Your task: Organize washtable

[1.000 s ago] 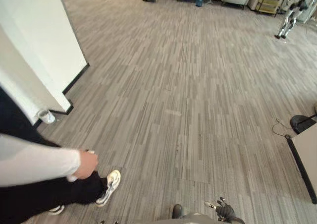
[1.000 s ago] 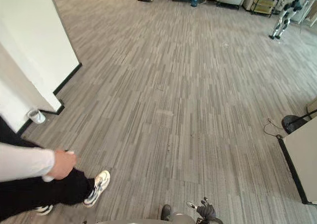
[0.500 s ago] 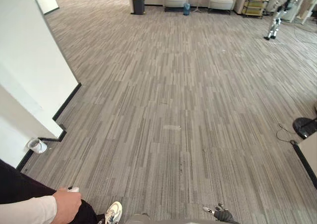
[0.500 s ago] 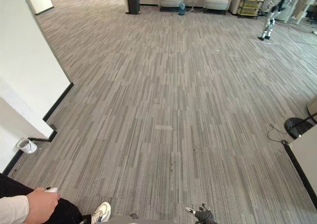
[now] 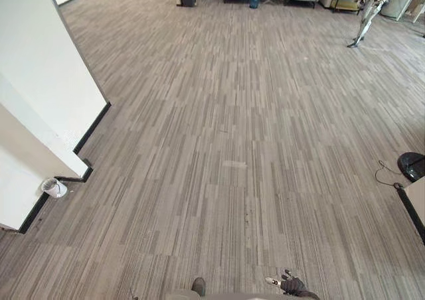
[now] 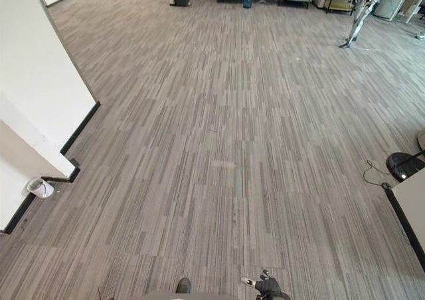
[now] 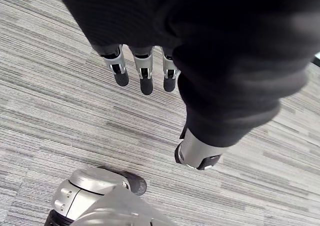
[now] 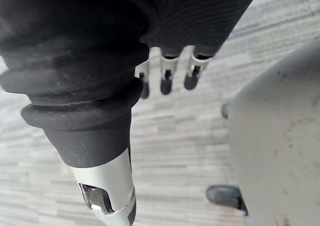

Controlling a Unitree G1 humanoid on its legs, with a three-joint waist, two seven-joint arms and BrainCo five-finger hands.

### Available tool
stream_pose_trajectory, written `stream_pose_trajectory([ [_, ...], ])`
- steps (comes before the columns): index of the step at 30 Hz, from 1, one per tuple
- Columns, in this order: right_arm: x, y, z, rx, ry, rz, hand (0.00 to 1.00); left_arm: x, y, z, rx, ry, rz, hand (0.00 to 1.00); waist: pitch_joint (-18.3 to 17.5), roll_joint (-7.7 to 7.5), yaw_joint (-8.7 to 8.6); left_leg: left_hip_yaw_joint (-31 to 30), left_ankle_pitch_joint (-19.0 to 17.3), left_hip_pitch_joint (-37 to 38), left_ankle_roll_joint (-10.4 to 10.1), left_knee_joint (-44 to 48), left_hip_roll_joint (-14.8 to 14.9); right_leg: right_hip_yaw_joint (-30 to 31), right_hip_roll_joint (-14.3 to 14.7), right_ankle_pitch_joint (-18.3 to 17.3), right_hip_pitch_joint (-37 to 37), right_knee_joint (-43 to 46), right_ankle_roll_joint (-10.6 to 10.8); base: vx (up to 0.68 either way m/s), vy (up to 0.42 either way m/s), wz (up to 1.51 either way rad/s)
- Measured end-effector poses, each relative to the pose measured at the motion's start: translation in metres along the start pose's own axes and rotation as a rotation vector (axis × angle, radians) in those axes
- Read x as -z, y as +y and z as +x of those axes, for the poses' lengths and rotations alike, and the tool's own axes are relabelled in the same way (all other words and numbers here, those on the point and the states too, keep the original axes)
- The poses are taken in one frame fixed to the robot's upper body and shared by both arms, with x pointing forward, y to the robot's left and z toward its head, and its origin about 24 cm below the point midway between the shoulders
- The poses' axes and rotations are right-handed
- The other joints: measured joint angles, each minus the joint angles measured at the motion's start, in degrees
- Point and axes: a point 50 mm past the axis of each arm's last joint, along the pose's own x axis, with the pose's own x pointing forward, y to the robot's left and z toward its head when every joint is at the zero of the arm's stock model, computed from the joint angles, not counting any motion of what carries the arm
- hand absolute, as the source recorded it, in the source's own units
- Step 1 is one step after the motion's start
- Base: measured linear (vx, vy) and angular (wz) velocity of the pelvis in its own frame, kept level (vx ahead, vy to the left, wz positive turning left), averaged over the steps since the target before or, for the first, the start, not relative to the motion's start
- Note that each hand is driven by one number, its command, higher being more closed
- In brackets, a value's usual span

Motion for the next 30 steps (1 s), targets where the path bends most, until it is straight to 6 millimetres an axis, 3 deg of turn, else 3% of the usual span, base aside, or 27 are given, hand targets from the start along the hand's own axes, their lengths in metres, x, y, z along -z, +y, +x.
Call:
stream_pose_trajectory([
  [2,-0.002,-0.001,0.001,0.011,0.005,0.012,0.00,0.000,0.001,0.000,-0.008,0.002,-0.025,0.00,0.35,-0.21,0.02,-0.14,-0.54,-1.15,0.04,0.76,-0.11,-0.37,-0.02,0.59,-0.26,-0.81,0.00,0.02,-0.002,0.07],
  [5,-0.012,-0.003,0.004,0.033,-0.010,0.030,0.00,-0.007,0.002,0.002,-0.030,-0.012,-0.110,0.00,3.02,0.13,0.26,-1.23,-9.46,-9.95,0.67,18.23,-0.77,-1.57,-0.21,0.59,-0.57,-0.43,0.26,0.02,0.035,0.14],
  [8,-0.010,-0.014,0.003,0.070,-0.004,0.066,0.00,0.001,-0.003,-0.001,-0.027,0.015,-0.151,0.00,3.61,1.89,1.04,-1.89,-19.19,-13.96,1.97,32.92,-0.87,-2.96,0.17,-3.61,1.38,2.72,2.33,0.10,0.122,0.15],
  [9,-0.002,-0.019,0.001,0.085,0.013,0.074,0.00,0.004,-0.004,-0.002,-0.024,0.022,-0.152,0.00,2.86,1.61,1.91,-1.34,-22.19,-14.05,3.36,35.91,-2.19,-3.24,-1.44,-6.25,1.46,5.69,4.77,0.18,0.207,0.13],
  [10,0.006,-0.023,-0.002,0.099,0.031,0.084,0.00,0.007,-0.004,-0.003,-0.024,0.028,-0.155,0.00,2.21,1.40,2.14,-1.43,-23.44,-13.79,4.15,36.35,-2.54,-3.47,-2.18,-7.05,1.59,8.62,5.35,0.23,0.209,0.04],
  [11,0.006,-0.029,-0.003,0.114,0.015,0.092,0.00,0.009,-0.006,-0.003,-0.027,0.039,-0.167,0.00,2.32,1.84,2.83,-0.91,-24.63,-12.41,5.41,36.61,-3.65,-2.89,-3.83,-7.94,-3.80,22.41,5.52,0.24,0.231,0.09],
  [12,0.001,-0.033,-0.004,0.125,-0.012,0.105,0.00,0.009,-0.008,-0.003,-0.019,0.037,-0.162,0.00,2.37,2.27,2.86,-1.04,-24.94,-10.22,5.98,35.87,-4.85,-2.12,-5.63,-5.05,-11.06,39.44,0.19,0.24,0.209,0.14],
  [13,0.000,-0.031,-0.004,0.120,-0.019,0.110,0.00,0.008,-0.005,-0.003,-0.024,0.034,-0.158,0.00,2.84,1.78,2.69,-1.43,-25.09,-8.63,6.40,35.22,-5.68,-1.71,-6.24,-3.41,-13.98,46.73,-2.87,0.31,0.205,0.33],
  [14,0.001,-0.029,-0.004,0.116,-0.017,0.116,0.00,0.007,0.000,-0.002,-0.036,0.031,-0.152,0.00,3.09,0.86,1.83,-2.45,-25.20,-5.97,7.16,34.01,-6.52,-1.02,-5.68,-3.88,-16.80,53.71,-2.28,0.37,0.125,0.67],
  [15,0.007,-0.029,-0.005,0.120,-0.004,0.120,0.00,0.004,0.004,-0.001,-0.043,0.021,-0.153,0.00,2.93,0.17,1.19,-4.94,-25.49,-1.71,7.80,31.97,-6.51,-2.23,-3.12,-5.07,-18.21,57.82,-0.57,0.58,0.113,0.82],
  [19,0.019,-0.033,-0.010,0.145,0.001,0.156,0.00,-0.008,0.002,0.000,-0.038,-0.017,-0.205,0.00,2.72,0.11,0.79,-9.25,-25.72,5.53,7.46,24.03,-6.08,-9.35,0.15,-7.03,-26.02,49.74,-1.65,0.43,0.028,0.49],
  [20,0.015,-0.032,-0.010,0.145,-0.014,0.161,0.00,-0.011,0.000,0.001,-0.035,-0.026,-0.213,0.00,2.77,0.21,0.13,-10.08,-25.90,6.48,7.64,22.41,-5.61,-11.02,0.33,-6.97,-28.74,45.51,-2.18,0.58,-0.022,0.33],
  [21,0.013,-0.036,-0.010,0.154,-0.025,0.164,0.00,-0.015,-0.004,0.001,-0.025,-0.032,-0.214,0.00,3.06,1.30,-0.23,-10.62,-26.00,8.74,7.72,19.97,-3.74,-12.54,2.07,-5.95,-31.10,37.19,-3.68,0.70,-0.050,0.29],
  [22,0.014,-0.039,-0.011,0.162,-0.022,0.160,0.00,-0.018,-0.012,0.001,-0.006,-0.035,-0.219,0.00,2.93,3.63,-0.34,-10.83,-26.40,11.89,6.96,16.85,-0.38,-14.13,4.94,-3.01,-32.40,27.53,-4.95,0.61,-0.067,0.19],
  [23,0.014,-0.042,-0.012,0.169,-0.023,0.156,0.00,-0.020,-0.017,0.001,0.004,-0.040,-0.221,0.00,2.67,4.67,-0.52,-10.89,-26.42,13.33,6.65,15.41,1.28,-14.69,6.21,-1.16,-32.94,22.79,-4.89,0.67,-0.078,0.21],
  [24,0.016,-0.041,-0.012,0.172,-0.017,0.161,0.00,-0.027,-0.023,0.001,0.020,-0.056,-0.220,0.00,2.55,4.69,-0.90,-10.75,-26.23,15.07,6.19,15.10,2.72,-15.59,7.26,2.14,-33.66,15.81,-5.59,0.91,-0.164,0.24],
  [26,0.020,-0.038,-0.013,0.168,-0.001,0.167,0.00,-0.030,-0.023,0.002,0.018,-0.065,-0.227,0.00,0.89,3.75,-1.78,-10.90,-27.72,16.74,3.46,18.73,3.62,-19.16,8.05,6.23,-35.09,12.64,-10.69,0.91,-0.195,0.12],
  [27,0.030,-0.040,-0.016,0.178,0.020,0.184,0.00,-0.026,-0.019,0.003,0.007,-0.045,-0.238,0.00,-1.29,3.89,-2.29,-10.95,-28.61,16.40,1.67,23.33,4.31,-20.37,9.40,14.15,-34.91,10.72,-14.70,0.94,-0.188,-0.26],
  [28,0.024,-0.048,-0.015,0.197,0.003,0.187,0.00,-0.028,-0.025,0.002,0.015,-0.036,-0.277,0.00,-2.63,5.94,-1.56,-9.94,-26.26,14.15,-1.52,31.23,5.76,-20.49,12.36,15.48,-34.64,12.84,-18.23,1.28,-0.239,-0.50],
  [29,0.019,-0.043,-0.014,0.173,-0.012,0.153,0.00,-0.036,-0.026,0.004,0.014,-0.055,-0.305,0.00,-2.65,4.60,-1.53,-8.26,-13.70,8.52,-3.37,41.24,2.40,-17.75,12.24,12.31,-33.94,14.48,-18.10,0.90,-0.144,-0.68],
  [30,0.016,-0.040,-0.013,0.158,-0.023,0.128,0.00,-0.037,-0.027,0.004,0.016,-0.056,-0.308,0.00,-2.34,4.32,-1.23,-7.72,-7.89,6.58,-3.68,45.85,1.77,-16.48,12.43,11.38,-31.60,13.62,-17.47,0.68,-0.132,-0.38],
])
